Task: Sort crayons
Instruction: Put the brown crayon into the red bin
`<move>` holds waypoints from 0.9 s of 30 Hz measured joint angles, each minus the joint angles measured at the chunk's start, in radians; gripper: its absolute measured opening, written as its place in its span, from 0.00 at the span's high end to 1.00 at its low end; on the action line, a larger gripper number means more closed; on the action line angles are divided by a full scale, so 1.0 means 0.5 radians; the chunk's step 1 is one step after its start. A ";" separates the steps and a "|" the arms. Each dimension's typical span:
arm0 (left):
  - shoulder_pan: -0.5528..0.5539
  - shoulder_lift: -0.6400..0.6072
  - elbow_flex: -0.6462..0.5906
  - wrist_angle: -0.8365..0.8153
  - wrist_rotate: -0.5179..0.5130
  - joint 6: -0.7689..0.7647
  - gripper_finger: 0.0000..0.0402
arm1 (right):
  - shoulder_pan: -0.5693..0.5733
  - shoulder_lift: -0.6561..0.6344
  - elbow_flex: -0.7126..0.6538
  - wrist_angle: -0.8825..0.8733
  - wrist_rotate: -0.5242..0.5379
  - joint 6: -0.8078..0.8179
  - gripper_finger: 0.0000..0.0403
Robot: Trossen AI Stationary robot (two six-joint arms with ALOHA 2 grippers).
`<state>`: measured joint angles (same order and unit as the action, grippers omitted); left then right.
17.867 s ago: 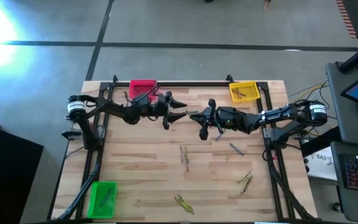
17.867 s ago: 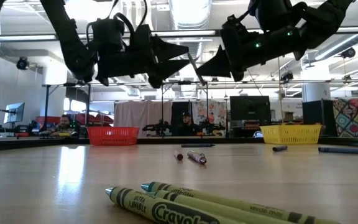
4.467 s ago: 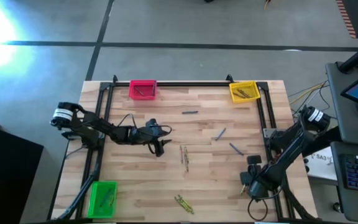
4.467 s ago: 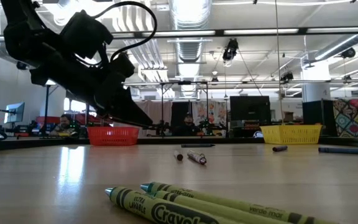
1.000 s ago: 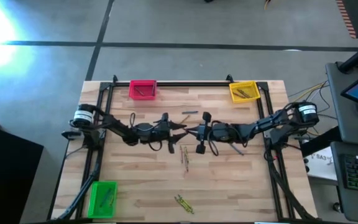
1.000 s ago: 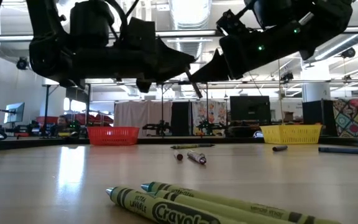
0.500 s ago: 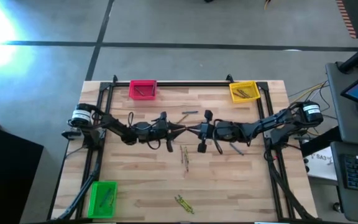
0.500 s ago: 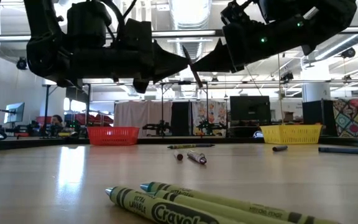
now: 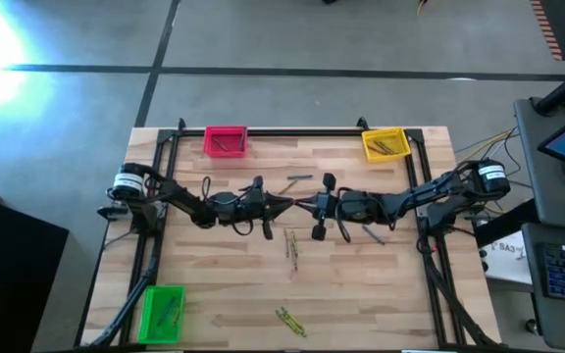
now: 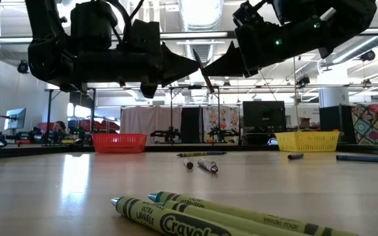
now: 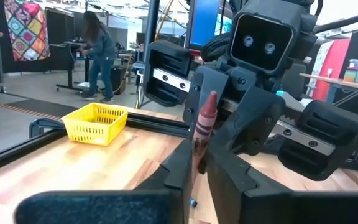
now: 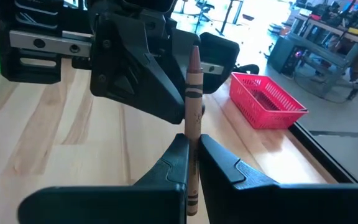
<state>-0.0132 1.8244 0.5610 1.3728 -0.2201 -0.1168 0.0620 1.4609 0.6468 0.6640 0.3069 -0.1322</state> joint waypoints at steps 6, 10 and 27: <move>0.001 -0.001 0.000 0.014 0.013 0.002 0.79 | -0.008 0.002 0.000 -0.008 -0.005 0.001 0.97; 0.002 -0.001 0.000 0.012 0.021 0.006 0.72 | -0.008 0.002 0.000 -0.006 -0.005 0.001 0.97; 0.028 0.000 0.178 -0.223 0.110 0.061 0.95 | -0.006 0.002 0.000 -0.070 -0.004 0.072 0.92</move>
<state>0.0007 1.8244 0.6501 1.2615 -0.1651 -0.0861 0.0592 1.4620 0.6468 0.6291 0.3047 -0.0962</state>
